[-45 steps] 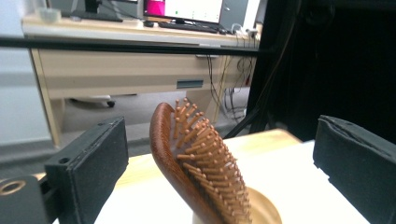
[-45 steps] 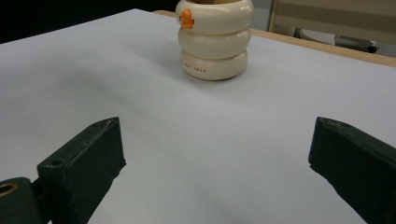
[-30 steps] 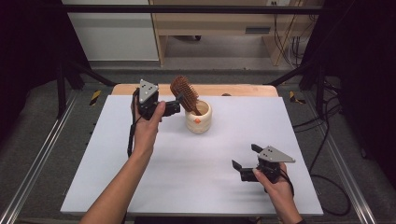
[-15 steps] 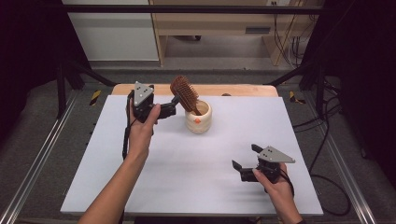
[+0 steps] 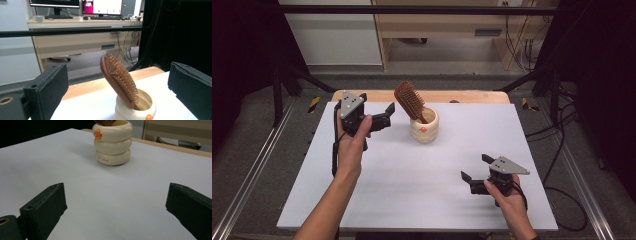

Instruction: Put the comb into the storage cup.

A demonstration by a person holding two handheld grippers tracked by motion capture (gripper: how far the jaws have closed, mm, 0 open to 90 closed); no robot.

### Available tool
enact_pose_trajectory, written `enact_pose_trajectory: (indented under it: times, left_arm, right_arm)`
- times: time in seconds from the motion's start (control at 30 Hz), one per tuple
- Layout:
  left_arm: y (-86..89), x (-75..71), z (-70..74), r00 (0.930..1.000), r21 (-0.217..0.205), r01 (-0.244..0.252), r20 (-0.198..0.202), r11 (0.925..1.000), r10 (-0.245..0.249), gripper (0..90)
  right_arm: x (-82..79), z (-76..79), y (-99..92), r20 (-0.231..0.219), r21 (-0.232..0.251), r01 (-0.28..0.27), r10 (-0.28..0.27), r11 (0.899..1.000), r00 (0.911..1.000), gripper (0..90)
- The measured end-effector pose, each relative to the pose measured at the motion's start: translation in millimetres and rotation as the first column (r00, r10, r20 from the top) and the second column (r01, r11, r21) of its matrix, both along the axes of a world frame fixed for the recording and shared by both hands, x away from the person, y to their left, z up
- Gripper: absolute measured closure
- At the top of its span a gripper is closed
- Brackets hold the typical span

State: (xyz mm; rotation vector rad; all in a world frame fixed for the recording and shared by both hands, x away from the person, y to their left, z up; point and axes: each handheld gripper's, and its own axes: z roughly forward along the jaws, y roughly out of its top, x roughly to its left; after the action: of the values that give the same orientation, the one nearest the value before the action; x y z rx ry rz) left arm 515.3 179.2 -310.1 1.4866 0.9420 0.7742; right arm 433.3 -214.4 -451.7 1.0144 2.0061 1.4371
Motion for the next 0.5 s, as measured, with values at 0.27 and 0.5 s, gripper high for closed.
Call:
enact_pose_trajectory:
  times: [0.27,0.5]
  left_arm:
    - [14.7,-5.4,3.4,0.9999,0.0,0.008,0.007,1.0,-0.008,3.2]
    - [31.1,-13.3,3.8,0.9999,0.002,-0.015,-0.002,0.9999,0.015,3.1]
  right_arm:
    - [0.4,-0.3,2.6,-0.002,-0.004,-0.007,0.007,1.0,1.0,3.5]
    - [-0.2,0.9,1.3,0.002,0.008,-0.002,0.002,1.0,1.0,3.4]
